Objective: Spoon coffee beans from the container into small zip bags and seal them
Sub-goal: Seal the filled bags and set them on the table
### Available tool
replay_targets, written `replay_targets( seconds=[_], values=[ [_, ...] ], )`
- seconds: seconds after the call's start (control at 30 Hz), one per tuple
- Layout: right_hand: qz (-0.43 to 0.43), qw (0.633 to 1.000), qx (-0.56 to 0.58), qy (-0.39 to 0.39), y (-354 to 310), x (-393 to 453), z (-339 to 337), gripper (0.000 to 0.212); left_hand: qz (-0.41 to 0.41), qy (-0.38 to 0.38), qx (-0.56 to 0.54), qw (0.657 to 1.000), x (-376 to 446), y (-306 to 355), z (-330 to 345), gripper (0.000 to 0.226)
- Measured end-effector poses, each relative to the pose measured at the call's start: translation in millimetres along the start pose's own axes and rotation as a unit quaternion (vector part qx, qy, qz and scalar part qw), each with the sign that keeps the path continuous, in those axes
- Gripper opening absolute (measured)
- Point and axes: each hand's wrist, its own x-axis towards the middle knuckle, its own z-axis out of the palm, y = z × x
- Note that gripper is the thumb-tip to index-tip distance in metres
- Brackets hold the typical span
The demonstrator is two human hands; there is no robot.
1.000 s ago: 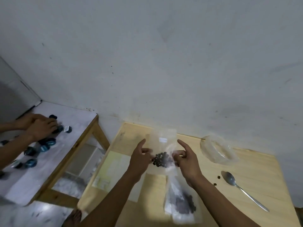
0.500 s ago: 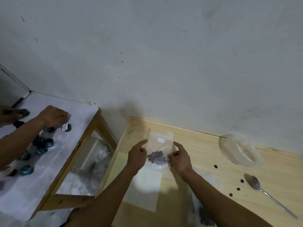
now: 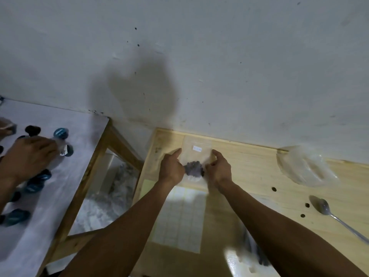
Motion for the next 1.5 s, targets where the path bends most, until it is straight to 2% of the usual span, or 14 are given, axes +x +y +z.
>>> replay_targets(
  seconds=[0.17,0.3,0.43,0.53,0.6,0.67,0.73,0.83,0.97,1.1,1.17,1.3,1.5],
  values=[
    [-0.016,0.999,-0.048,-0.012,-5,2,-2,0.060,-0.016,-0.012,0.020,1.000,-1,1,3,0.061],
    [-0.038,0.996,-0.073,-0.021,-4,-2,-9,0.063,-0.019,-0.012,-0.012,1.000,-3,0,1,0.061],
    [-0.091,0.994,-0.060,0.004,0,-29,-42,0.053,0.011,0.017,-0.009,1.000,-24,-1,4,0.044],
    [-0.132,0.990,-0.022,0.053,12,-61,-80,0.036,0.054,-0.029,-0.056,0.997,-61,12,16,0.030],
    [-0.150,0.983,-0.034,0.095,30,-77,-108,0.030,0.059,-0.096,-0.079,0.991,-89,23,29,0.023],
    [-0.126,0.983,-0.047,0.129,53,-89,-136,0.030,0.054,-0.155,-0.099,0.982,-112,32,47,0.023],
    [-0.051,0.987,-0.056,0.140,80,-100,-158,0.035,0.047,-0.179,-0.113,0.976,-128,39,69,0.027],
    [0.041,0.991,-0.100,0.075,115,-119,-171,0.048,0.032,-0.183,-0.141,0.972,-148,49,95,0.031],
    [0.031,0.992,-0.118,0.014,124,-134,-167,0.040,0.006,-0.166,-0.150,0.975,-162,61,113,0.025],
    [0.049,0.996,-0.054,0.044,126,-138,-163,0.020,-0.009,-0.133,-0.167,0.977,-168,65,120,0.013],
    [0.049,0.997,0.001,0.054,127,-139,-165,0.020,-0.022,-0.129,-0.217,0.967,-171,64,119,0.009],
    [0.030,0.993,0.108,-0.041,112,-139,-167,0.020,-0.062,-0.101,-0.315,0.942,-177,52,101,0.011],
    [0.034,0.972,0.179,-0.150,65,-128,-113,0.029,-0.055,0.024,-0.338,0.939,-184,21,55,0.013]
  ],
)
